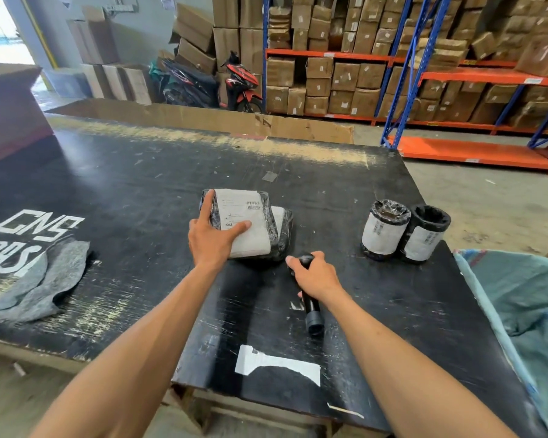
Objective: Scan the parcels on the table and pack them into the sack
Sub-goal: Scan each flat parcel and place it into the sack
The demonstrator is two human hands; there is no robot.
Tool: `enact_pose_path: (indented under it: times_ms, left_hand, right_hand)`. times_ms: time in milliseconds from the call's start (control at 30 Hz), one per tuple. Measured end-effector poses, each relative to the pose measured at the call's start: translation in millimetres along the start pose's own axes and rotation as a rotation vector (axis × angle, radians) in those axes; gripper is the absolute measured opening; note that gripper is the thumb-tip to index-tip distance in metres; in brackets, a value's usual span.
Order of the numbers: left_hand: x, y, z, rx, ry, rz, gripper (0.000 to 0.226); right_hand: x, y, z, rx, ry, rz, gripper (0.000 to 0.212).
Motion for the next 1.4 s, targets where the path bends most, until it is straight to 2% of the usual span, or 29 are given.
enact_pose_path:
  times_ms: [100, 267, 367, 433, 567, 667, 767, 933, 1067, 1233, 1333, 1400]
  left_hand:
    - [6.6, 3.9, 6.3, 0.017, 0.002, -0.016, 0.102]
    - [3.1, 8.2, 1.9, 0.035, 0.062, -0.029, 0.101]
    - [-7.2, 11.3, -8.2, 0.041, 0.126, -0.025, 0.101]
    - [-17.1, 13.5, -17.7, 0.046, 0.161, -0.03, 0.1]
    - [-48.3, 28.3, -53.8, 0.126, 0.265, -0.072, 0.102]
    - [-71.0, 50.2, -93.3, 0.195, 0.321, -0.091, 0.101]
    - [-98.0, 80.1, -139.2, 0.268, 0.372, -0.116, 0.088]
    - [-144.5, 134.8, -222.8, 0.394, 0.45, -0.101, 0.062]
    - [-170.9, 182.2, -293.7, 0.522, 0.487, -0.067, 0.059]
    - [-189.4, 240.8, -387.7, 0.703, 0.482, -0.037, 0.055]
    - [-194.7, 269.4, -432.8, 0.74, 0.394, -0.048, 0.065]
    - [-199.6, 284.7, -455.9, 0.755, 0.297, -0.092, 0.061]
  right_hand:
    - [-4.4, -7.0, -9.2, -0.014, 0.196, 0.005, 0.083]
    - [-8.7, -10.8, -9.9, 0.02, 0.25, -0.019, 0.086]
    - [0.9, -9.6, 11.4, -0.04, 0.348, 0.035, 0.087]
    - [12.6, -6.5, 36.6, -0.1, 0.263, 0.125, 0.08]
    - [22.7, -10.2, 88.9, -0.075, -0.145, 0.243, 0.066]
    - [29.4, -8.5, 129.8, -0.066, -0.277, 0.335, 0.063]
    - [23.0, -2.7, 159.1, -0.011, -0.313, 0.432, 0.065]
    - [-36.3, -11.0, 226.5, -0.146, -0.175, 0.397, 0.077]
    - [-97.3, -6.7, 299.5, -0.289, -0.168, 0.369, 0.084]
    - [-178.0, -4.8, 381.9, -0.337, -0.255, 0.298, 0.087]
    - [-224.1, -4.7, 419.5, -0.381, -0.316, 0.237, 0.085]
    - [-255.2, -8.6, 436.5, -0.409, -0.355, 0.18, 0.083]
Point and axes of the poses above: each hand's wrist, its own y-axis away from the middle knuckle, its own z-axis out of the back of the hand, x = y × z, the point moved 9 cm from there along -y, towards the middle knuckle, and after that the axes turned 2 degrees about -z, right-handed, at the moved point
